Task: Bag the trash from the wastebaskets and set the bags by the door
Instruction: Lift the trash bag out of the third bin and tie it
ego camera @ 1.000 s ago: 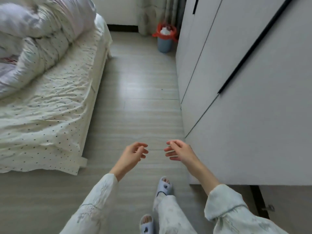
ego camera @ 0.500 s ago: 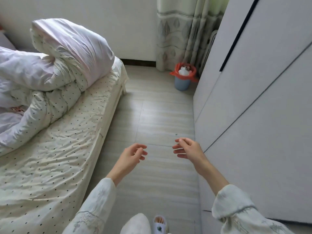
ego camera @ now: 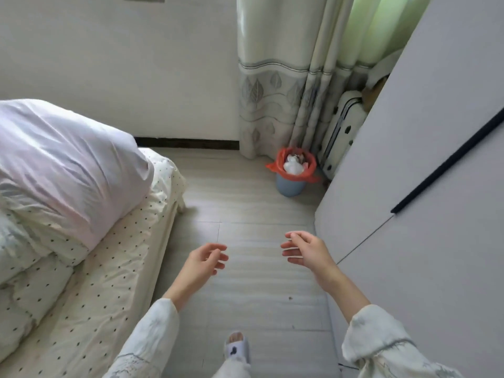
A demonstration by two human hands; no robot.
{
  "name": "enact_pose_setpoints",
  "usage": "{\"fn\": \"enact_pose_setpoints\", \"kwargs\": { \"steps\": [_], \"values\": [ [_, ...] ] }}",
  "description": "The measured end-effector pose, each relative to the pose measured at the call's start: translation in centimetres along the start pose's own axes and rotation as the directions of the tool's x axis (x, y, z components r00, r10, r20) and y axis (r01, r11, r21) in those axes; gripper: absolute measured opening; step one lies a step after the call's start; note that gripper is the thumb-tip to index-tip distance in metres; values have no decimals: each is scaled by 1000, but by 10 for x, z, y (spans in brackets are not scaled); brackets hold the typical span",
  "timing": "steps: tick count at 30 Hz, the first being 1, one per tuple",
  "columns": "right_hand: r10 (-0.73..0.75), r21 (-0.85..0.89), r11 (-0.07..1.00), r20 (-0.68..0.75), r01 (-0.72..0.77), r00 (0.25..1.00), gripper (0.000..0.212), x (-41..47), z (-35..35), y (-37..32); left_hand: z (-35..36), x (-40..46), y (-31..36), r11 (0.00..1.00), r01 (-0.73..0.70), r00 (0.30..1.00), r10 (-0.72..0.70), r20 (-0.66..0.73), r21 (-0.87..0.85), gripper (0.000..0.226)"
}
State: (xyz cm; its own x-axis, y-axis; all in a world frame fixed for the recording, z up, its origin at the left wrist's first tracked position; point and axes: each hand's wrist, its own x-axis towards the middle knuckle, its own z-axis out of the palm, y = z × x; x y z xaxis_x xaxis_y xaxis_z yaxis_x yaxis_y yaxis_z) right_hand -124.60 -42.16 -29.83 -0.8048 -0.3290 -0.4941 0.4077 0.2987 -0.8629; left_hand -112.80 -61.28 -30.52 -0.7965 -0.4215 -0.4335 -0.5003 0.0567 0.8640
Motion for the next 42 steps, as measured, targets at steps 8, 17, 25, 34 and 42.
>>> {"fn": "enact_pose_setpoints", "kwargs": {
  "steps": [8,17,25,34,42],
  "values": [
    [84,116,991,-136,-69,987,17,166,-39,-76,25,199,106,998,2,980,-13,197,56,22],
    [173,186,974,-223,-132,959,17,412,-104,-125,86,455,160,981,107,963,-142,229,160,23],
    [324,206,939,-260,-275,910,20,588,-141,-122,146,637,172,940,225,916,-294,273,255,20],
    [573,394,801,-284,-451,769,31,779,-155,23,212,833,42,858,461,829,-507,236,225,28],
    [701,668,640,-305,-380,644,43,910,-173,151,267,992,-71,805,593,792,-577,198,-27,37]
  ]
}}
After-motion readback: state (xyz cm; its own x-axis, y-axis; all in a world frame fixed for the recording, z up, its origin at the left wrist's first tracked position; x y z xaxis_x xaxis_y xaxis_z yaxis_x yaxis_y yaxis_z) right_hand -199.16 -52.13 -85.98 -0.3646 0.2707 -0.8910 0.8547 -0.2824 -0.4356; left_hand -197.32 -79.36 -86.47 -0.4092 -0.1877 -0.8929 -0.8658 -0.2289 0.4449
